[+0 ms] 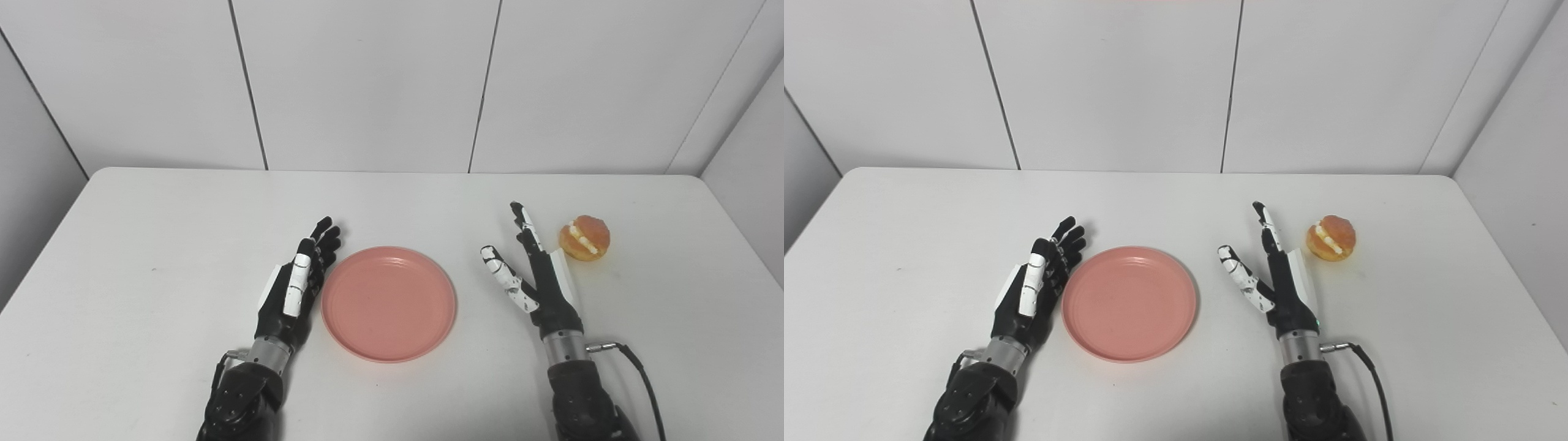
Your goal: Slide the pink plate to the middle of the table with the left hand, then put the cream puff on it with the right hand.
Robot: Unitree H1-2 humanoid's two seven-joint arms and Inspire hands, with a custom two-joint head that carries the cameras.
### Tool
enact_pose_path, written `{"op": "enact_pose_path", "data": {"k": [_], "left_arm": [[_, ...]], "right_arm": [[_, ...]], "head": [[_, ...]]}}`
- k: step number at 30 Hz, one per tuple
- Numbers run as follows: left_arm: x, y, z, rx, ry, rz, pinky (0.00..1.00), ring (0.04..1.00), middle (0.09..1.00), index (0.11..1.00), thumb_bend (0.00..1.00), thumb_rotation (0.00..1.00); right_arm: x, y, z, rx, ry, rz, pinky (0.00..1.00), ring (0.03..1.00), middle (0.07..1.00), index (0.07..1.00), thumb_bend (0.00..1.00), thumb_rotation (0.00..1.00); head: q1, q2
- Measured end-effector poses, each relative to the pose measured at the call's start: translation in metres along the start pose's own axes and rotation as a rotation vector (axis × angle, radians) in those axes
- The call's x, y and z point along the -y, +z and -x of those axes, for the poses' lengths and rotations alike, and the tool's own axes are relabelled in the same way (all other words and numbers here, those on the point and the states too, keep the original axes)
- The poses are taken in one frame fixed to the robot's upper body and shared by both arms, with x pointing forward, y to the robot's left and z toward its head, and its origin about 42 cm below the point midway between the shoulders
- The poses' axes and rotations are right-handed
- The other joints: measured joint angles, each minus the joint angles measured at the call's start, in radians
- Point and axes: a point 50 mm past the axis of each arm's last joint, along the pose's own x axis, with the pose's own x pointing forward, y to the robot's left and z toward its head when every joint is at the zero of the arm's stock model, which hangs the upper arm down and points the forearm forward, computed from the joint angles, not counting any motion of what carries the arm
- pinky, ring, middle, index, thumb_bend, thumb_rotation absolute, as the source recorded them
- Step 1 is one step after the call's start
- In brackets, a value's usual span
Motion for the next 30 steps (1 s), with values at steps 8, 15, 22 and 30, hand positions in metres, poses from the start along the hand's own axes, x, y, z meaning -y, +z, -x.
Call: {"op": "enact_pose_path", "data": {"k": [8, 15, 22, 30], "left_arm": [[0.001, 0.0, -0.002, 0.001, 0.004, 0.005, 0.99, 0.965, 0.953, 0.932, 0.69, 1.0], [0.001, -0.001, -0.003, 0.0, 0.005, 0.006, 0.99, 0.968, 0.949, 0.924, 0.69, 1.0], [0.0, -0.001, -0.004, -0.001, 0.006, 0.003, 0.99, 0.959, 0.947, 0.924, 0.67, 1.0], [-0.006, -0.001, -0.003, -0.003, 0.011, -0.002, 0.99, 0.965, 0.949, 0.929, 0.69, 1.0]], "right_arm": [[0.025, 0.004, -0.016, 0.056, -0.034, 0.089, 0.88, 0.938, 0.956, 0.956, 0.63, 0.7], [0.054, 0.01, -0.025, 0.095, -0.113, 0.144, 0.9, 0.941, 0.961, 0.957, 0.63, 0.62], [0.092, 0.016, -0.035, 0.108, -0.209, 0.187, 0.91, 0.953, 0.963, 0.961, 0.61, 0.55], [0.118, 0.013, -0.04, 0.037, -0.262, 0.291, 0.87, 0.928, 0.943, 0.936, 0.63, 0.56]], "head": [[-0.005, -0.003], [-0.005, -0.003], [-0.028, -0.012], [-0.098, -0.028]]}}
